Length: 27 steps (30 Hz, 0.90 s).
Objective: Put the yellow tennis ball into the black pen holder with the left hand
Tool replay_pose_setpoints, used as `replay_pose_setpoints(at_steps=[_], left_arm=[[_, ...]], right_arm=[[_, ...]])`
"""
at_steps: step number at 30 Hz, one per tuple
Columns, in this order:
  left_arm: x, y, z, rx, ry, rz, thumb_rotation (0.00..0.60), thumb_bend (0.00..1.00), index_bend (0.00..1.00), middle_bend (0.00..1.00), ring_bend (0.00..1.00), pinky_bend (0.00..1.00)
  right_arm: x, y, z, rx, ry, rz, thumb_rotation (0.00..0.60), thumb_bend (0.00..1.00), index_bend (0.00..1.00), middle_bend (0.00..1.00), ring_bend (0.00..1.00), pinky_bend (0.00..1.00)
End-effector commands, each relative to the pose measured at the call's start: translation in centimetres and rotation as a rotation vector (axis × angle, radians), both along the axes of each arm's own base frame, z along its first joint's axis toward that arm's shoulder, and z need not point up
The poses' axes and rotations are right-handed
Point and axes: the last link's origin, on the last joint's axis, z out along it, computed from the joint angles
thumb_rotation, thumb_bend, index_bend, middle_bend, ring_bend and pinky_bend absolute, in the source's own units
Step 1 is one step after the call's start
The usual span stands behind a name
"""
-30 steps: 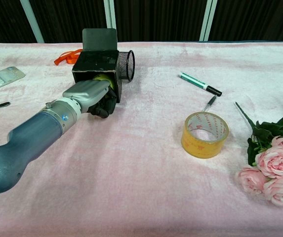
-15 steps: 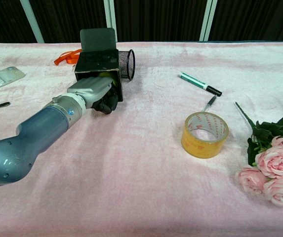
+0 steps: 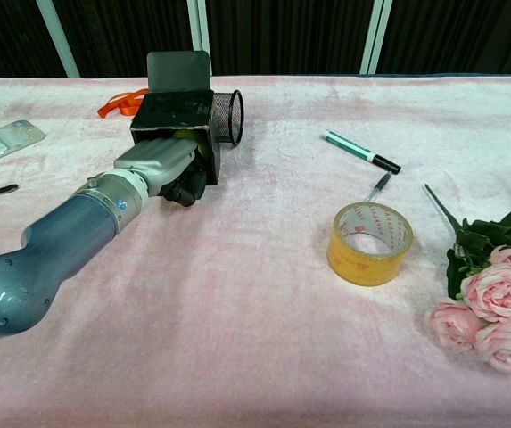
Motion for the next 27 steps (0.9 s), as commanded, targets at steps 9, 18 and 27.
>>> replay_pose_setpoints(at_steps=[9, 18, 27], left_arm=[[-1.3, -4.3, 0.4, -0.111, 0.062, 0.042, 0.6, 0.67, 0.86, 0.99, 0.98, 1.0], [-1.1, -13.3, 7.7, -0.141, 0.071, -0.043, 0.6, 0.66, 0.86, 0.98, 0.96, 1.0], [-4.9, -17.5, 15.6, -0.006, 0.111, -0.061, 0.6, 0.4, 0.42, 0.48, 0.42, 0.6]], right_arm=[[0.0, 0.0, 0.0, -0.004, 0.003, -0.002, 0.6, 0.2, 0.04, 0.0, 0.04, 0.15], [0.0, 0.0, 0.0, -0.004, 0.002, -0.006, 0.6, 0.2, 0.04, 0.0, 0.04, 0.15], [0.1, 0.1, -0.1, -0.002, 0.001, -0.001, 0.6, 0.2, 0.04, 0.0, 0.04, 0.15]])
